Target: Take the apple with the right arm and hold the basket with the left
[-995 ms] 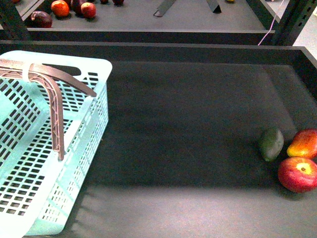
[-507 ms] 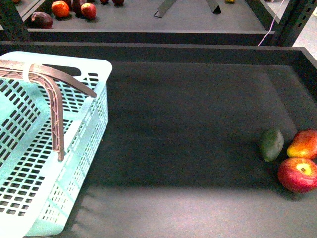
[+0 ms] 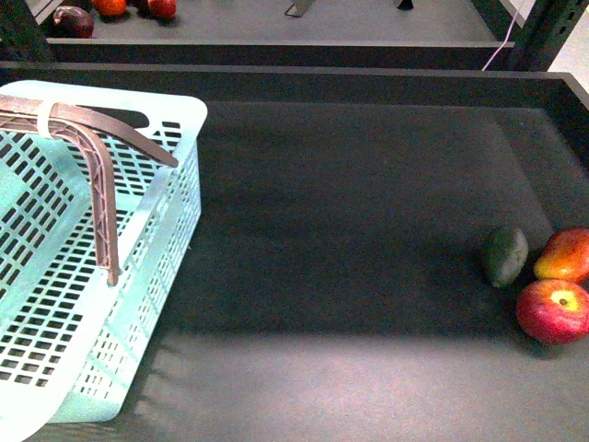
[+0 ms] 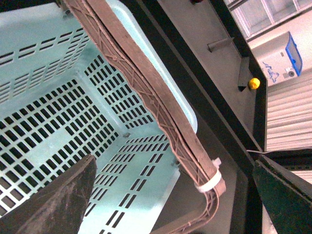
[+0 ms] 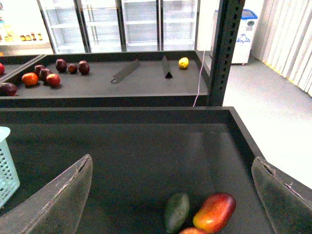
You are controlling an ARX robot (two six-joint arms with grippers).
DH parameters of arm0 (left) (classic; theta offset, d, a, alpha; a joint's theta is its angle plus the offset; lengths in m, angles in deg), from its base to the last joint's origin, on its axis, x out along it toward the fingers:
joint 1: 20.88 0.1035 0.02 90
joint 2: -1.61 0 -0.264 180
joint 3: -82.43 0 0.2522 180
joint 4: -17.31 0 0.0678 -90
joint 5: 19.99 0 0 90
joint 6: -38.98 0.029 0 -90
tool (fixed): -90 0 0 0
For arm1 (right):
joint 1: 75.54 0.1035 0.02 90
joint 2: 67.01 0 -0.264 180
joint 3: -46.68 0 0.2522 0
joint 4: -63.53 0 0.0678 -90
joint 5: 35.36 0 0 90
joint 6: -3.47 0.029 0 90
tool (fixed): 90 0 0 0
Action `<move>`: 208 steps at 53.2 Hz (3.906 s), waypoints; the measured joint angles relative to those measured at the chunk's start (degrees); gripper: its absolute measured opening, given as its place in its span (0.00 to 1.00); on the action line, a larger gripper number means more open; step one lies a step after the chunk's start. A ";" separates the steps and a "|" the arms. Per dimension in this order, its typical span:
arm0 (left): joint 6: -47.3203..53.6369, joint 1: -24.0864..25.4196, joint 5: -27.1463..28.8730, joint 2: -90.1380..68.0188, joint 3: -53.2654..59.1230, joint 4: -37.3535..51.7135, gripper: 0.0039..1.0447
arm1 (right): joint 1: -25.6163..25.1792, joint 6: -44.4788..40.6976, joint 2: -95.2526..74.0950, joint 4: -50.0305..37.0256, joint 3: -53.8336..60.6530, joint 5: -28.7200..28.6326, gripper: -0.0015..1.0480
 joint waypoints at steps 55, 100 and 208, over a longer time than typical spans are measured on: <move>-24.41 -1.14 -2.32 -39.87 -27.80 4.57 0.94 | 0.00 0.00 0.00 0.00 0.00 0.00 0.92; -28.61 -0.57 -1.38 -37.13 -25.03 2.97 0.14 | 0.00 0.00 0.00 0.00 0.00 0.00 0.92; -11.17 -38.42 -6.32 -25.03 -43.47 -25.03 0.14 | 0.00 0.02 0.00 0.00 0.00 0.00 0.92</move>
